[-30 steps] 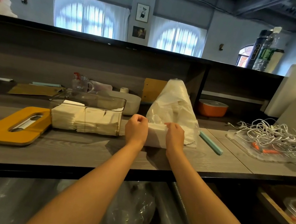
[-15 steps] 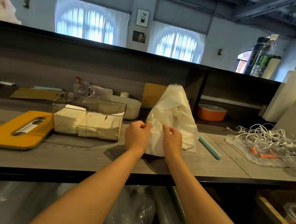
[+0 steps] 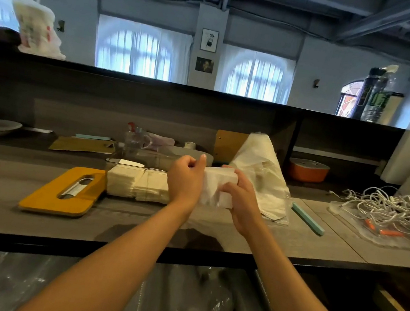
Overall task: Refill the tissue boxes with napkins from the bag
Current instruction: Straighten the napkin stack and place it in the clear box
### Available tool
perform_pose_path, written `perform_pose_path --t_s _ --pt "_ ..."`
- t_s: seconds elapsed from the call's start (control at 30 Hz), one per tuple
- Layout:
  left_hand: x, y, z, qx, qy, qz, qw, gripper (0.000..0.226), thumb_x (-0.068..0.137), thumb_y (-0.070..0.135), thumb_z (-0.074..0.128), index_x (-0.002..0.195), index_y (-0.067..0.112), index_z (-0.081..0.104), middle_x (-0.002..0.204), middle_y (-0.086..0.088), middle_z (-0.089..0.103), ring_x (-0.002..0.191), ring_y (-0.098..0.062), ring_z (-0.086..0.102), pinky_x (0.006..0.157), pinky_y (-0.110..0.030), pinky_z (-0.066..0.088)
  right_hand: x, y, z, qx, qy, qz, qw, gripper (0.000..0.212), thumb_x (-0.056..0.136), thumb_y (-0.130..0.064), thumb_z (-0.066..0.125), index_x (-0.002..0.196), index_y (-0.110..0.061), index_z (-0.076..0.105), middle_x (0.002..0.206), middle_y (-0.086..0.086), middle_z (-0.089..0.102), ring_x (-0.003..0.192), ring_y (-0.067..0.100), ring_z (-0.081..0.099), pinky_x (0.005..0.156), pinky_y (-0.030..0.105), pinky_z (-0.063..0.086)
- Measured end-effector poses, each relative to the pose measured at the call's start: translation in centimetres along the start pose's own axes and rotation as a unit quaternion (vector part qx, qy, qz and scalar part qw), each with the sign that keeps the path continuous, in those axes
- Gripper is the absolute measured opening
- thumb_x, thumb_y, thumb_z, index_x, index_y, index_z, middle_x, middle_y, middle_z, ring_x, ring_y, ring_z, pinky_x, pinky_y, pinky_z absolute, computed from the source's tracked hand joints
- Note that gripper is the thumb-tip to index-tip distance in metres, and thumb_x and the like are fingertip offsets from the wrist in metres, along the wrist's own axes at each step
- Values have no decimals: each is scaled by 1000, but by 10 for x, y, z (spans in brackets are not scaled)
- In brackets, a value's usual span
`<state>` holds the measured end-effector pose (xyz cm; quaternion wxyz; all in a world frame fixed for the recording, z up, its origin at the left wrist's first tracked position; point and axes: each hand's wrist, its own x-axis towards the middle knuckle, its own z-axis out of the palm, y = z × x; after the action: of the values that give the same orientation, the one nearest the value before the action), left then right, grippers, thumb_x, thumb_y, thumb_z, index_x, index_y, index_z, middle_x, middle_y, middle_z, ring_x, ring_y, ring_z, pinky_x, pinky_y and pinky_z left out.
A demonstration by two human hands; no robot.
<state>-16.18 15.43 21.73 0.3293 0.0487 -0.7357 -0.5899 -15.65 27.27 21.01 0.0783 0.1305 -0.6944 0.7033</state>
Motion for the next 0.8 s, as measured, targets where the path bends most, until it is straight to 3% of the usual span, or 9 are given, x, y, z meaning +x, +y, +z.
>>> perform_pose_path --t_s 0.13,0.23,0.33,0.43,0.57,0.63,0.7,0.8 --pt "16 5 -36 -11 -63 4 998 31 96 44 57 96 14 64 84 7 60 74 -4 56 58 -19 44 8 -19 25 -47 3 6 999 38 90 -2 54 123 -20 54 111 4 61 103 21 60 80 34 58" --pt "32 5 -65 1 -130 2 992 22 95 33 64 107 15 67 99 2 65 82 -7 59 63 -23 51 19 -31 43 -82 5 26 996 31 95 -9 56 125 -19 53 111 1 61 101 18 60 72 25 55" --pt "46 6 -90 -8 -201 -25 979 28 92 23 68 119 13 66 104 2 67 89 -10 64 69 -24 55 30 -43 61 -84 -6 43 996 36 94 -7 60 128 -17 54 116 3 61 104 21 61 82 33 58" --pt "57 9 -109 -38 -263 -103 959 29 92 22 68 119 12 62 109 -1 68 95 -16 66 72 -27 58 41 -52 83 -60 22 63 996 39 91 -9 67 127 -17 55 118 4 60 104 24 58 95 42 54" --pt "73 11 -120 -80 -237 -154 956 34 94 18 66 125 10 55 116 -7 66 97 -22 67 67 -30 59 51 -58 115 40 47 161 985 44 87 -21 73 125 -12 52 118 10 59 105 29 60 95 46 53" --pt "80 9 -122 -100 -195 -156 963 38 95 17 64 131 13 49 121 -7 61 102 -24 63 80 -37 60 54 -61 127 90 -13 204 975 43 91 -34 67 125 -14 50 117 12 61 103 31 62 89 46 56" --pt "86 4 -123 -95 -174 -152 968 39 98 17 59 135 18 45 122 -4 55 106 -24 59 89 -41 58 55 -65 139 129 -55 240 960 29 96 -39 58 112 -15 51 110 13 63 96 30 64 78 42 58" --pt "90 0 -125 -55 -193 -157 967 33 101 18 52 134 20 43 117 -3 54 101 -23 58 77 -34 60 62 -64 154 55 -29 262 963 31 96 -35 55 119 -15 49 111 13 60 100 29 62 87 40 56"
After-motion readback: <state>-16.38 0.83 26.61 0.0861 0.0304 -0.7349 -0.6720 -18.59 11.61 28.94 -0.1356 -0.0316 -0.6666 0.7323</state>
